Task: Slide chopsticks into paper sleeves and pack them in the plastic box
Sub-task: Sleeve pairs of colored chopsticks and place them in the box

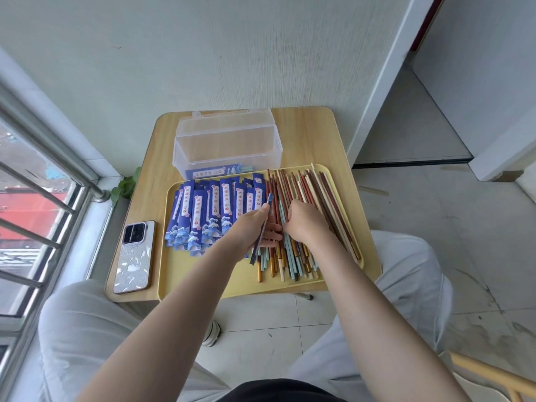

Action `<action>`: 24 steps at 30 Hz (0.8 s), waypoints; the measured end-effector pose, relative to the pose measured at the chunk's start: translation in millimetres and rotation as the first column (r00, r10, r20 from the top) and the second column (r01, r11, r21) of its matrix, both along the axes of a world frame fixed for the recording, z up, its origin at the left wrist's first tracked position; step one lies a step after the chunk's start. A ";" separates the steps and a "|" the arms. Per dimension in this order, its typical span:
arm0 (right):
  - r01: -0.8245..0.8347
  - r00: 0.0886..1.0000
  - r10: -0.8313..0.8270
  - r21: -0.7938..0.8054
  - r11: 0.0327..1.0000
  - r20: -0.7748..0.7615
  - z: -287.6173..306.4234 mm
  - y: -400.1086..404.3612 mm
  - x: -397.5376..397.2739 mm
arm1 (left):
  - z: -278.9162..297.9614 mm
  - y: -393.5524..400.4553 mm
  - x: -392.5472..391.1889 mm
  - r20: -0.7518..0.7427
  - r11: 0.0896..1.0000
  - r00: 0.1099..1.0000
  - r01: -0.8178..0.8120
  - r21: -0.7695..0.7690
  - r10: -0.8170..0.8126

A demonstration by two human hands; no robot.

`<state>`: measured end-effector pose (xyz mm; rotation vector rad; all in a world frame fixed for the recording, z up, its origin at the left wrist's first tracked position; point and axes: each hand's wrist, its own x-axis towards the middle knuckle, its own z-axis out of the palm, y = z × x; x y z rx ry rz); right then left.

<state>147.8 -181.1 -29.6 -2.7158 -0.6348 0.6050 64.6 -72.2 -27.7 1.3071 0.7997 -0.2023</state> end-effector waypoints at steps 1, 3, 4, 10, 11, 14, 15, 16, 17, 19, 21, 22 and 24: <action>0.003 1.000 -0.003 0.027 1.000 0.006 -0.4 -1.7 -0.1 | -1.4 -0.7 0.3 -0.006 1.000 1.000 -0.012 0.002 0.012; -0.007 1.000 0.006 0.068 0.998 0.027 -0.1 -5.0 0.1 | -2.6 -0.9 1.6 -0.015 1.000 0.999 -0.030 0.007 0.030; -0.015 0.999 0.012 0.072 0.997 0.041 0.1 -5.7 0.3 | -2.6 -1.0 2.3 -0.016 0.999 0.999 -0.033 0.011 0.033; -0.090 0.996 0.092 -0.104 0.990 0.018 5.4 -0.1 -2.8 | -4.2 -1.1 4.6 -0.009 0.997 0.999 -0.045 0.068 0.045; -0.106 0.994 0.109 -0.144 0.984 0.020 6.8 1.3 -4.1 | -5.2 -0.9 4.7 -0.009 0.995 0.999 -0.046 0.086 0.047; -0.133 0.990 0.141 -0.247 0.960 0.019 11.2 5.8 -7.6 | -5.6 -0.8 6.3 -0.023 0.988 0.999 -0.035 0.149 0.039; -0.137 0.989 0.146 -0.275 0.951 0.013 12.7 8.0 -9.1 | -5.6 -0.4 6.5 -0.025 0.987 0.999 -0.035 0.159 0.040; -0.139 0.989 0.150 -0.301 0.943 0.012 13.7 10.0 -10.5 | -5.5 -0.1 6.9 -0.026 0.986 0.999 -0.038 0.162 0.042; -0.139 0.988 0.152 -0.321 0.937 0.015 14.7 11.8 -11.6 | -5.2 0.5 7.3 -0.030 0.986 0.998 -0.041 0.163 0.046; -0.136 0.988 0.151 -0.332 0.933 0.021 15.3 14.3 -13.1 | -4.9 1.4 7.7 -0.039 0.986 0.998 -0.046 0.162 0.053; -0.132 0.988 0.149 -0.323 0.937 0.030 14.5 15.3 -14.2 | -5.1 1.6 7.6 -0.042 0.987 0.997 -0.056 0.147 0.063; -0.129 0.988 0.148 -0.317 0.940 0.038 14.0 15.6 -14.9 | -5.1 1.5 7.5 -0.043 0.988 0.997 -0.063 0.137 0.070; -0.115 0.990 0.136 -0.310 0.944 0.047 13.6 16.1 -16.8 | -5.3 1.1 6.9 -0.043 0.990 0.996 -0.073 0.124 0.079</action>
